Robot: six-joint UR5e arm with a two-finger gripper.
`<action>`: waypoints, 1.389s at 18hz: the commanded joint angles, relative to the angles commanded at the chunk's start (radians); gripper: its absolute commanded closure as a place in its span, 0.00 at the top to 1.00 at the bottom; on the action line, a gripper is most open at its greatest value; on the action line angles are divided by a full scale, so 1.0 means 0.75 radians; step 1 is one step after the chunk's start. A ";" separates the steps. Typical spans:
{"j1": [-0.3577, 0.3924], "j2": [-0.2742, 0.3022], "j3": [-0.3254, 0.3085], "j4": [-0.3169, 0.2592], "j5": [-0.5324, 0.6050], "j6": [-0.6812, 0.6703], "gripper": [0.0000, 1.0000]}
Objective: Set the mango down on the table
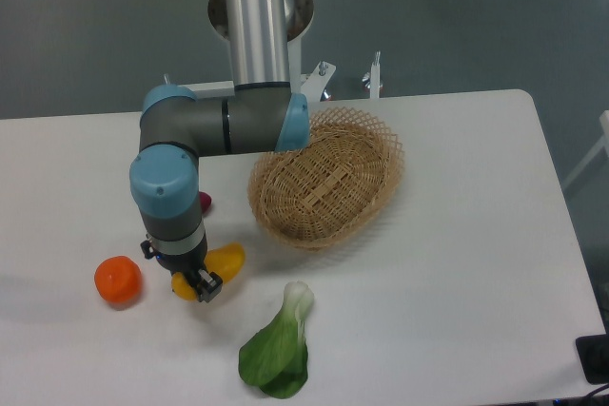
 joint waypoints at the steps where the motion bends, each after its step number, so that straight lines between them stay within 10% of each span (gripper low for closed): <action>1: 0.000 -0.002 0.000 0.000 -0.004 0.000 0.54; 7: 0.000 -0.006 0.006 0.006 -0.016 0.012 0.98; 25: 0.251 0.051 0.112 -0.002 0.000 0.051 1.00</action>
